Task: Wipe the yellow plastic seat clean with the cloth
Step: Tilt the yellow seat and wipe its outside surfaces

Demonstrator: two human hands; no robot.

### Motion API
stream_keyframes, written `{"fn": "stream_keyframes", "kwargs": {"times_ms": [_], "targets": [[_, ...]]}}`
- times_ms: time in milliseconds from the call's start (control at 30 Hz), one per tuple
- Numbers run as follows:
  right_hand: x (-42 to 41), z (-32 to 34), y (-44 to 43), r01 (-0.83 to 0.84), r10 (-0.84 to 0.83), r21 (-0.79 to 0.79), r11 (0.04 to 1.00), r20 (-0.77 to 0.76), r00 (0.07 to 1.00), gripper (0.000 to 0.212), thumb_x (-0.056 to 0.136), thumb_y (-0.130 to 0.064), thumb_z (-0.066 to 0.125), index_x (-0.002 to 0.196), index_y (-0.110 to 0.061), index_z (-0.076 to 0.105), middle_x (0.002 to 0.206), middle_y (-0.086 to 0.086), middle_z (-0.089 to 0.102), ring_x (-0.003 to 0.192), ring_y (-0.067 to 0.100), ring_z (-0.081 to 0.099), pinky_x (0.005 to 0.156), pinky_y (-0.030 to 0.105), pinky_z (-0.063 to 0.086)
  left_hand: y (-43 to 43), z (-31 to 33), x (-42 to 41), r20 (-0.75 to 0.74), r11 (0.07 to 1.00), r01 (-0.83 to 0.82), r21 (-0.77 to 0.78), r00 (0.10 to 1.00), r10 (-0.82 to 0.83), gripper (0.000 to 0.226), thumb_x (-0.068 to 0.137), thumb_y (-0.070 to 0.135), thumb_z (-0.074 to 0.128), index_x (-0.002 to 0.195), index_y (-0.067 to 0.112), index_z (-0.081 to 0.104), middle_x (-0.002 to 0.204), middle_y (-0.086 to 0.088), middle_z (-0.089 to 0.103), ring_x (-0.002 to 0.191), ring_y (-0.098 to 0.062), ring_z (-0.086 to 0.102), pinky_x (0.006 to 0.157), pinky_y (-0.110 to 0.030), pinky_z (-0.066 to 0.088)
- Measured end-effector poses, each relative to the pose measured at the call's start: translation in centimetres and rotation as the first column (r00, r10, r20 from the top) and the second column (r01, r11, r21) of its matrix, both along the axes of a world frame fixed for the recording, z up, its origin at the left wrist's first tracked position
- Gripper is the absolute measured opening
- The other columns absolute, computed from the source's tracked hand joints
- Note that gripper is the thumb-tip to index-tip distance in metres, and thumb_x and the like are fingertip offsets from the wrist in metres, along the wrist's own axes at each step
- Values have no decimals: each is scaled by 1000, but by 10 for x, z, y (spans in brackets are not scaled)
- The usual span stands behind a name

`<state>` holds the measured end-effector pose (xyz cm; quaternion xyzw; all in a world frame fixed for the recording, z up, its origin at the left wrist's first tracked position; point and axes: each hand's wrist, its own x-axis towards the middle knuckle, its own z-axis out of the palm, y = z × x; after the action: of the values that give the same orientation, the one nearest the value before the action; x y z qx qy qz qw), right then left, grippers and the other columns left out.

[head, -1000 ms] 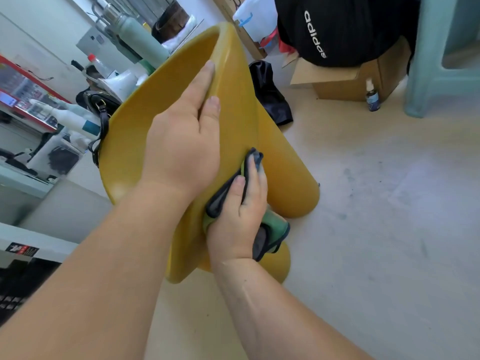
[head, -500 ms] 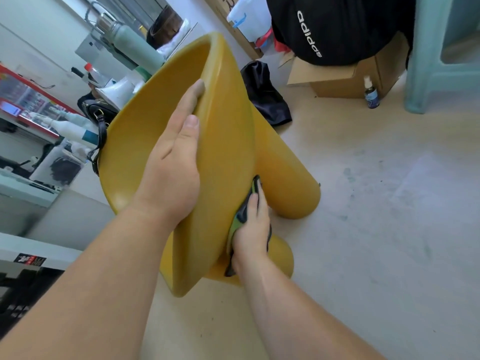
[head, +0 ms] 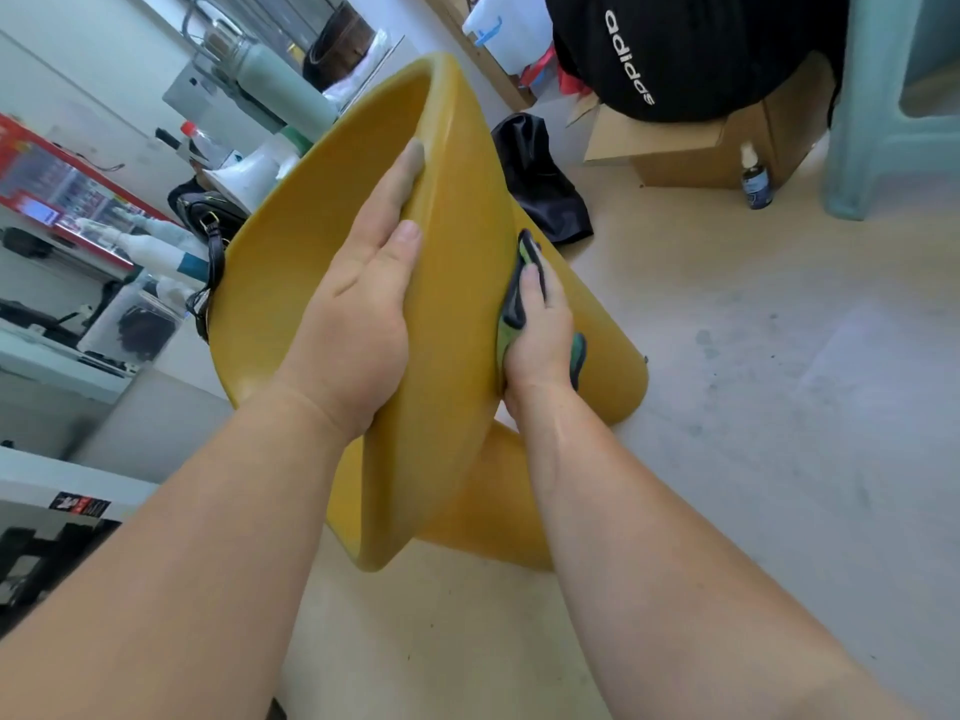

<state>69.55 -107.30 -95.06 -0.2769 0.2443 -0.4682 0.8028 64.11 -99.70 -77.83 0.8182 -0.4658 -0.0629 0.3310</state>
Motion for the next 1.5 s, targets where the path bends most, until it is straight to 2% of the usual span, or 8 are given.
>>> {"fn": "stream_keyframes", "kwargs": {"times_ms": [167,300,467,833,1000,1167,1367,1500], "targets": [[-27,-9,115,32,9,321,947,-128,992,36,101,-52,38,134,-47,54,143,-15,54,135,6,47,117,39,34,-1,-2,-4,-36,998,-24,-53,999,22,44,108,22,31,146,43,39,128,37,44,111,21,50,84,-4,44],[-56,51,150,181,-162,50,982,-260,952,34,100,-47,35,131,-57,43,152,-20,42,137,-9,32,115,21,23,3,-1,0,-28,999,-2,-44,1000,1,44,108,22,29,145,43,38,130,37,41,106,25,48,81,0,42],[-47,55,52,300,-321,-193,934,-87,943,42,99,-35,44,136,-23,61,143,0,56,136,13,46,118,36,32,1,1,2,-46,999,38,0,998,-38,43,108,23,27,145,44,34,131,32,43,116,17,49,95,-8,42],[-22,-20,141,-130,128,482,866,37,991,29,97,-56,43,122,-59,57,135,-13,62,126,14,57,113,47,41,0,-2,0,-105,999,-11,-42,994,6,44,108,28,28,147,48,35,142,24,45,119,5,54,97,-18,49],[-58,36,163,153,-131,64,986,-264,956,37,98,-55,28,134,-58,39,154,-18,39,141,-5,31,117,23,25,-1,-2,1,-106,999,-9,-50,994,3,43,108,27,30,146,46,36,139,26,46,111,12,55,87,-10,49],[-53,59,59,316,-355,-295,902,-88,931,41,101,-31,43,138,-25,58,146,0,54,136,16,45,117,35,30,-2,-2,2,-46,1000,15,-15,999,-15,45,106,24,37,148,40,31,140,25,41,113,19,48,89,-3,41],[-2,15,-10,36,-39,-66,997,-47,998,55,94,-48,44,139,-21,59,139,-1,60,132,16,52,115,47,38,2,-2,0,33,999,-42,1,999,42,59,102,24,51,150,49,27,147,23,39,126,2,48,106,-33,46],[-28,25,55,140,-163,-172,975,-127,978,48,101,-37,38,145,-23,52,152,0,48,143,11,37,120,43,28,45,1,-2,147,995,-62,77,988,50,60,101,26,50,147,56,25,144,41,33,134,10,36,113,-30,35]]}}
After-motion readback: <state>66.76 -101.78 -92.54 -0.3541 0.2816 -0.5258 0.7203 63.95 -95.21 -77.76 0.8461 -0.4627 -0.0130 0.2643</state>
